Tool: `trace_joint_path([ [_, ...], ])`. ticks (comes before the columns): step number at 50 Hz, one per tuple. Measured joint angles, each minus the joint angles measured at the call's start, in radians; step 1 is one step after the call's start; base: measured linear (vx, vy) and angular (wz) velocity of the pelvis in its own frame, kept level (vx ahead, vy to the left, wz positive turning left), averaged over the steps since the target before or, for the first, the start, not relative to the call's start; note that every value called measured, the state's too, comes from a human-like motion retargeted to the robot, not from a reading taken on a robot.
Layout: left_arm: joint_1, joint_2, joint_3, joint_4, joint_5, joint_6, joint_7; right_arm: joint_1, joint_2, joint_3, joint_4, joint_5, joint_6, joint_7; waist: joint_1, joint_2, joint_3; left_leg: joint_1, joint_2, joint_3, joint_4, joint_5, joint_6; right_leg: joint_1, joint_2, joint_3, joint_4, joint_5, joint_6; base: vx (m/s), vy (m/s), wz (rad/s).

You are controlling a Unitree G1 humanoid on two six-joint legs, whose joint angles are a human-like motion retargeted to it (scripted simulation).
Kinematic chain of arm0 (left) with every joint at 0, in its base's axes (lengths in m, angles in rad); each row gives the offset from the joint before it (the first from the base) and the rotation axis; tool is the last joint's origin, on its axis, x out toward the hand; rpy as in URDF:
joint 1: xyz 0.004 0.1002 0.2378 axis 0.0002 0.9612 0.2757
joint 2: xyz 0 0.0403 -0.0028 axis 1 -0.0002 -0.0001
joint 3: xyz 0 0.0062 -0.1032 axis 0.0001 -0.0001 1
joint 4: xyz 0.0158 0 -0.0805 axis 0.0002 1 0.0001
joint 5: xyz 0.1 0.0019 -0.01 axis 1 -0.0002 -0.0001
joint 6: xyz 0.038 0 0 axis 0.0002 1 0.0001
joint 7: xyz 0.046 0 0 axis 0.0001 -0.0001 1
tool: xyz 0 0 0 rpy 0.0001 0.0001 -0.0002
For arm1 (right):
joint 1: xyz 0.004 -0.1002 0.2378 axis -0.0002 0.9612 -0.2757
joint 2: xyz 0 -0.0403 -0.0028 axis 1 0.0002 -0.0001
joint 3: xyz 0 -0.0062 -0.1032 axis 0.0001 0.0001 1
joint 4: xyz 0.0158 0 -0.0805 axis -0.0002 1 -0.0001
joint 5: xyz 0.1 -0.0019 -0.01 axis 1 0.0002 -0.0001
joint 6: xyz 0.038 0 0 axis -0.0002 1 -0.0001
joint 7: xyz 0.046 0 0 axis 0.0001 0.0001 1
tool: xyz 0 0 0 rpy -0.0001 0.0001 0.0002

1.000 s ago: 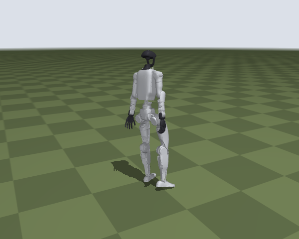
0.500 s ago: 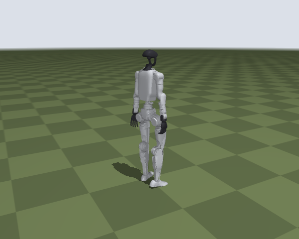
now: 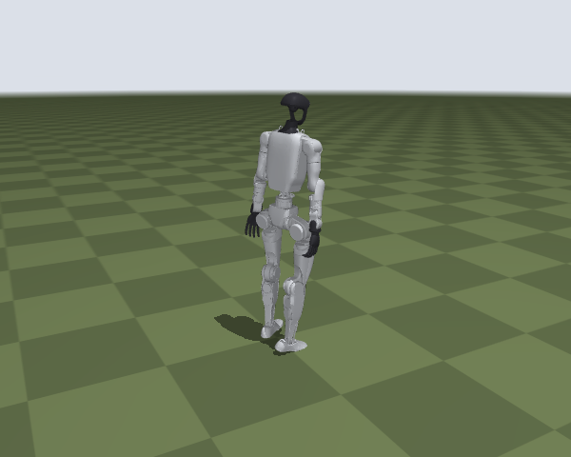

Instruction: In place motions

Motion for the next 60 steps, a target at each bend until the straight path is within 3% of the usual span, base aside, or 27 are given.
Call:
trace_joint_path([
  [4,0.015,-0.009,0.029,0.033,-0.034,0.014,-0.026,0.030,-0.024,-0.043,0.034,0.017,0.010,0.026,0.012,-0.006,0.005,-0.027,-0.022,-0.025,0.048,-0.004,-0.008,-0.002,-0.021,-0.017,-0.002,-0.004,0.000,-0.02,-0.03,0.16],
  [10,0.049,-0.034,0.063,0.046,-0.059,0.002,-0.069,0.049,-0.069,-0.084,0.056,0.029,0.048,0.061,0.037,-0.003,0.006,-0.018,-0.109,-0.180,0.067,-0.014,0.074,0.001,-0.044,-0.003,-0.002,-0.005,-0.017,0.00,0.05,-0.15],
  [18,0.077,-0.036,0.056,0.071,-0.002,-0.008,-0.092,0.046,-0.060,-0.121,-0.008,0.047,0.054,0.014,-0.031,0.061,-0.073,0.021,-0.064,-0.139,-0.079,0.011,0.064,-0.033,0.000,-0.008,0.018,0.010,-0.042,0.07,0.06,0.05],
  [22,0.046,-0.014,0.032,0.064,0.027,-0.009,-0.101,0.060,-0.021,-0.146,-0.102,0.096,0.005,0.053,-0.013,0.058,-0.059,0.053,-0.066,-0.132,-0.109,0.021,0.071,-0.027,0.007,0.010,0.024,0.012,-0.047,0.02,0.02,-0.35],
  [27,0.023,-0.015,0.056,0.052,0.006,-0.007,-0.149,0.082,0.000,-0.149,-0.161,0.085,-0.033,0.093,0.002,0.052,-0.095,0.059,-0.062,-0.118,-0.129,0.024,0.071,-0.042,0.016,0.035,0.025,0.008,-0.041,0.06,-0.01,-0.27],
  [34,-0.012,-0.008,0.067,0.018,-0.020,-0.015,-0.231,0.051,-0.016,-0.129,-0.065,0.090,-0.016,0.026,-0.012,0.047,-0.114,0.061,-0.052,-0.112,-0.130,0.016,0.070,-0.053,0.026,0.049,0.033,0.016,-0.032,0.00,-0.04,-0.14],
  [40,-0.008,0.018,0.038,-0.021,0.062,-0.028,-0.201,0.046,-0.009,-0.147,0.026,0.247,-0.006,0.043,0.006,0.034,-0.123,0.044,-0.045,-0.101,-0.078,-0.025,0.077,-0.049,0.028,0.059,0.031,0.025,-0.015,0.00,-0.08,-0.05],
  [45,0.045,0.025,0.060,-0.035,0.063,-0.046,-0.167,0.013,0.013,-0.126,0.041,0.378,-0.034,0.058,0.001,0.005,-0.109,-0.064,-0.044,-0.106,0.146,-0.070,0.103,-0.037,-0.004,0.040,0.025,0.036,0.006,-0.04,-0.11,0.34],
  [48,0.070,0.035,0.080,-0.014,0.047,-0.028,-0.173,-0.038,0.040,-0.084,0.018,0.436,-0.057,0.058,0.001,-0.013,-0.073,-0.192,-0.008,-0.104,0.400,0.036,0.117,-0.029,-0.010,0.009,0.013,0.039,0.006,-0.16,-0.16,0.40],
  [50,0.085,0.044,0.089,0.004,0.040,-0.013,-0.180,-0.081,0.056,-0.054,-0.003,0.457,-0.079,0.059,0.039,-0.027,-0.035,-0.290,0.004,-0.113,0.569,0.128,0.150,-0.020,-0.012,0.012,0.009,0.036,0.006,-0.17,-0.18,-0.09],
  [52,0.109,0.048,0.097,0.024,0.030,0.003,-0.182,-0.136,0.061,-0.020,-0.018,0.458,-0.091,0.062,0.086,-0.044,-0.008,-0.387,-0.010,-0.111,0.721,0.150,0.198,-0.013,-0.028,0.019,0.009,0.033,0.006,-0.10,-0.08,-0.25],
  [56,0.156,0.032,0.117,0.095,0.009,0.036,-0.187,-0.241,0.079,-0.004,-0.069,0.415,-0.109,0.011,0.150,-0.041,0.020,-0.531,0.061,-0.013,0.943,0.075,0.240,-0.008,-0.050,0.014,0.012,0.031,0.006,-0.07,0.04,-0.04],
  [60,0.208,0.014,0.153,0.143,0.027,0.075,-0.248,-0.305,0.102,0.031,-0.159,0.390,-0.145,-0.032,0.157,-0.038,0.029,-0.625,0.058,0.011,1.064,0.050,0.257,-0.003,-0.070,0.012,0.014,0.033,0.006,0.02,0.09,0.08],
])
